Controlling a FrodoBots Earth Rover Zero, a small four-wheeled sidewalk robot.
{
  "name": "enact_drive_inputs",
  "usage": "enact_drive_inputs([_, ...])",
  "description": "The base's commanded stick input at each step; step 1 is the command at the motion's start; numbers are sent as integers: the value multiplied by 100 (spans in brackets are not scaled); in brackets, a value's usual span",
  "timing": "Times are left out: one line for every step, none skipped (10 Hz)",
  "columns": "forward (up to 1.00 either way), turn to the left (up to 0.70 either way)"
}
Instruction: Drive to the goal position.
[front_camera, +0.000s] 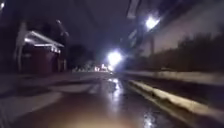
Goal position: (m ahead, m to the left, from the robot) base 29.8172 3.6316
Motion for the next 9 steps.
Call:
enact_drive_inputs([70,0])
enact_drive_inputs([70,0])
enact_drive_inputs([70,0])
enact_drive_inputs([70,0])
enact_drive_inputs([70,0])
enact_drive_inputs([70,0])
enact_drive_inputs([70,0])
enact_drive_inputs([70,0])
enact_drive_inputs([70,0])
